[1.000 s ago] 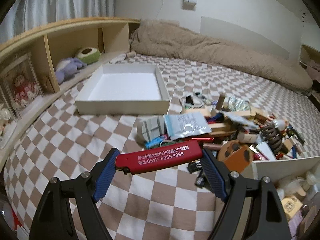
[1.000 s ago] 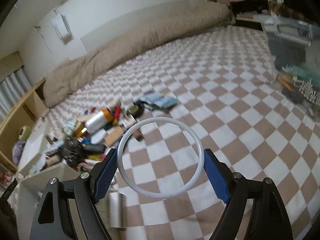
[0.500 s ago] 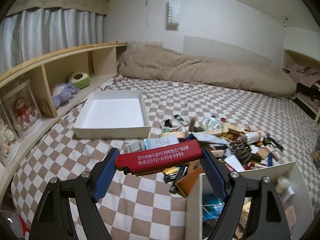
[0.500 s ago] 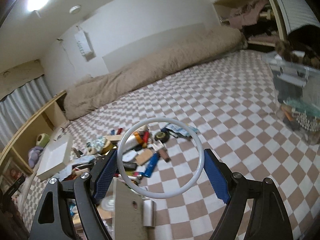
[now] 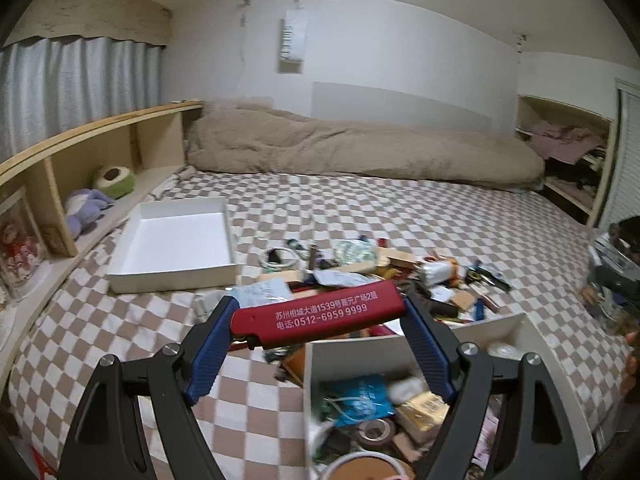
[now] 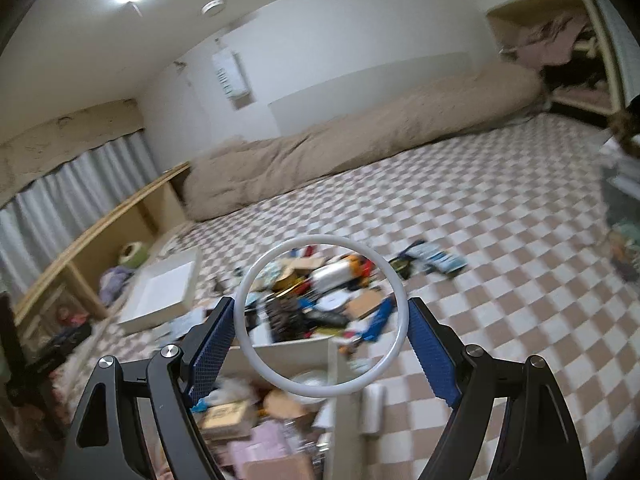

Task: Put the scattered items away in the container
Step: 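Carry the red lighter and white ring over the white box with both tools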

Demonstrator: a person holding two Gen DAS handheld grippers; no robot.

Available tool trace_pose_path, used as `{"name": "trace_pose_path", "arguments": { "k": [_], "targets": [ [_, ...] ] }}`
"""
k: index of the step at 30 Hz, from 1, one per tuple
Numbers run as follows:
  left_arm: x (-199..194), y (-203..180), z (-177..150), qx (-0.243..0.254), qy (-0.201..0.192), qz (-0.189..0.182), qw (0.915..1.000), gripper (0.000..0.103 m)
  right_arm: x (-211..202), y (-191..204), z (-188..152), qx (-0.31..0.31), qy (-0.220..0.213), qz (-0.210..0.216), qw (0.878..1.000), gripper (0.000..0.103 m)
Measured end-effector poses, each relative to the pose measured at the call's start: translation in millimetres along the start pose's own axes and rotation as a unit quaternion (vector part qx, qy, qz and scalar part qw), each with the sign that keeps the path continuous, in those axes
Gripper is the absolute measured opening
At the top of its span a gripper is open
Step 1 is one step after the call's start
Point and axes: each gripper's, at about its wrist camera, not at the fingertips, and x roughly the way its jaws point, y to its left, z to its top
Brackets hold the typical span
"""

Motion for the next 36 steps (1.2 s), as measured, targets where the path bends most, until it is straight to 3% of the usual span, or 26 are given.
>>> {"name": "trace_pose_path", "arguments": {
  "k": [8, 13, 23, 36],
  "targets": [
    [7, -30, -9, 0.016, 0.027, -0.034, 0.9989, 0.082, 13, 33, -17, -0.025, 0.040, 0.046, 0.998, 0.084],
    [17, -44, -21, 0.027, 0.053, -0.036, 0.9976, 0.082, 20, 47, -29, -0.031, 0.069, 0.072, 0.995, 0.084],
    [28, -59, -48, 0.038, 0.107, -0.044, 0.9925, 0.082, 36, 68, -44, -0.054, 0.102, 0.079, 0.990, 0.084],
    [42, -90, -88, 0.066, 0.177, -0.079, 0.9789, 0.082, 47, 74, -52, -0.050, 0.128, 0.087, 0.987, 0.084]
  ]
}}
